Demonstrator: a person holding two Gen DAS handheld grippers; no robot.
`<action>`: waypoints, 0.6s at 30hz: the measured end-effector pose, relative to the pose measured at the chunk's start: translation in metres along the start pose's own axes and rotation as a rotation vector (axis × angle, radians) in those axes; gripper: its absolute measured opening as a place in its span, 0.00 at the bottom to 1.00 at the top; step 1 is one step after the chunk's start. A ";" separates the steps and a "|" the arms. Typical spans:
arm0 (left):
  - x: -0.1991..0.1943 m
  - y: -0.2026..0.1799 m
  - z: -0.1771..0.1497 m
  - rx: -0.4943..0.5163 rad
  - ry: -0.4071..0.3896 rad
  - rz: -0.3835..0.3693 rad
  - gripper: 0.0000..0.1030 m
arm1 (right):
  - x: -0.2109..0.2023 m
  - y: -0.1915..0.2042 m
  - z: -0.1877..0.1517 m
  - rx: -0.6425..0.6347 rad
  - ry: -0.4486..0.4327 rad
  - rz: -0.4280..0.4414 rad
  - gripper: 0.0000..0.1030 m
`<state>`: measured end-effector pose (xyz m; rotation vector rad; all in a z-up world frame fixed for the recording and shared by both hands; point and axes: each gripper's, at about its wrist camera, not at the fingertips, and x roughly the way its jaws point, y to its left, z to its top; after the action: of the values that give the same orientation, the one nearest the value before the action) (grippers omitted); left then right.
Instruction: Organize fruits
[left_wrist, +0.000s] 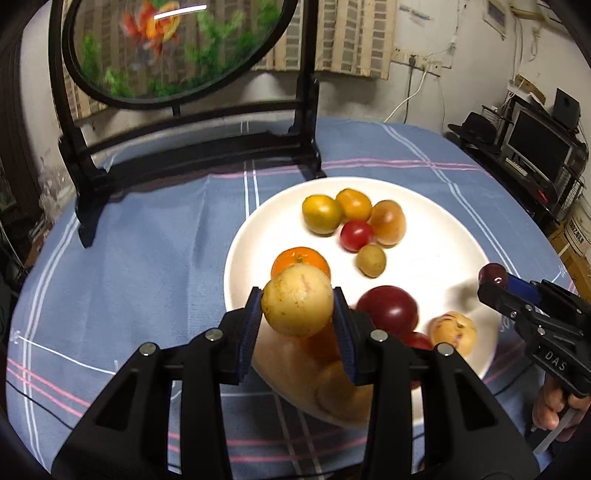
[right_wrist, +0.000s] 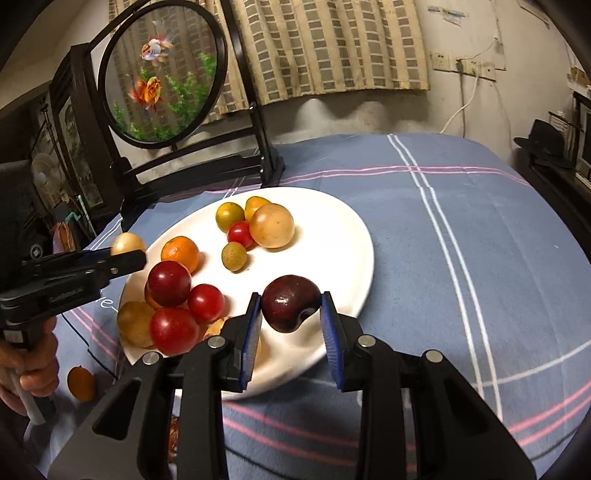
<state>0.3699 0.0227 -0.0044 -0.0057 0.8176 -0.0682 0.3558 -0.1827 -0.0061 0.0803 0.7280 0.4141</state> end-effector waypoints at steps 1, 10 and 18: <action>0.004 0.000 -0.001 -0.001 0.011 -0.001 0.37 | 0.005 0.001 0.001 -0.007 0.004 0.003 0.31; -0.021 0.001 -0.002 -0.032 -0.036 0.024 0.77 | -0.013 0.010 0.003 -0.036 -0.031 0.005 0.57; -0.089 0.008 -0.054 -0.056 -0.110 0.053 0.96 | -0.060 0.044 -0.021 -0.092 -0.045 0.038 0.58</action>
<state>0.2704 0.0372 0.0236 -0.0399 0.7091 0.0052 0.2870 -0.1680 0.0253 0.0171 0.6627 0.4804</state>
